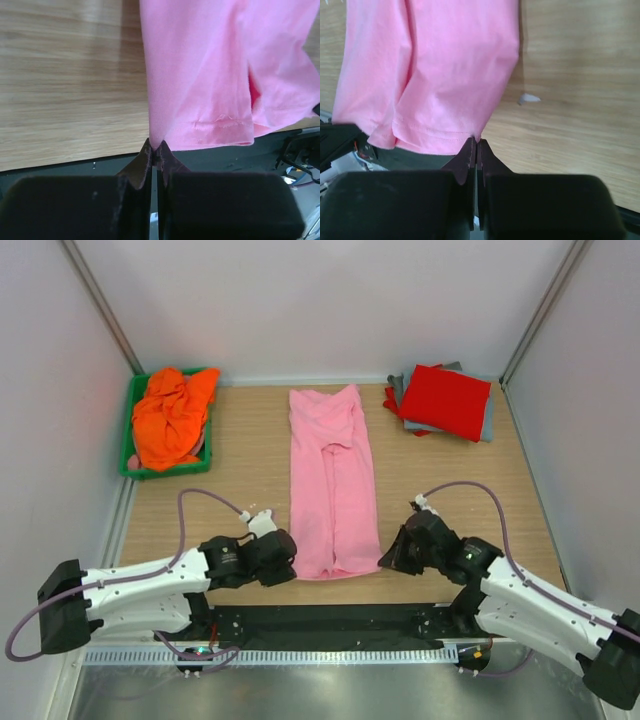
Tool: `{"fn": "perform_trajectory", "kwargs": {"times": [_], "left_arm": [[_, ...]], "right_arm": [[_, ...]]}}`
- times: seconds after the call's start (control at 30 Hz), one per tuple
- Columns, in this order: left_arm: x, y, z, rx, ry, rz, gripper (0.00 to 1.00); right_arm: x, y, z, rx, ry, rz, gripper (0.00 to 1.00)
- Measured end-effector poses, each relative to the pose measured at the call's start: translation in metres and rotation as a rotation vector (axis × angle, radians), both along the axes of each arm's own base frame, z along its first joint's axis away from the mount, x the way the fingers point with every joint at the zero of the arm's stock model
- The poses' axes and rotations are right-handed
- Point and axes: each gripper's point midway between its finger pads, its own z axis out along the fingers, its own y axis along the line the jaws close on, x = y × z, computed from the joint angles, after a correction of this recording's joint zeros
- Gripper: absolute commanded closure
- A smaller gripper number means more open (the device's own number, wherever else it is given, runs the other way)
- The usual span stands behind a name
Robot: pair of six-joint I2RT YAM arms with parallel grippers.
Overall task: Fold and stack the t-shirts
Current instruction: Fold the tshirt
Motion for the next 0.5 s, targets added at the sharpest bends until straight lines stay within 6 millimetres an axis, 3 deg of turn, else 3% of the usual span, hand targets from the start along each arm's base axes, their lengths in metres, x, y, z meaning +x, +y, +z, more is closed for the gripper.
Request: {"fn": "perform_trajectory", "kwargs": {"times": [0.3, 0.5], "left_arm": [[0.053, -0.001, 0.071, 0.046, -0.133, 0.006, 1.00], [0.097, 0.013, 0.079, 0.106, -0.130, 0.027, 1.00]], "right_arm": [[0.068, 0.022, 0.049, -0.180, -0.165, 0.046, 0.99], [0.112, 0.029, 0.080, -0.282, -0.275, 0.044, 0.99]]}}
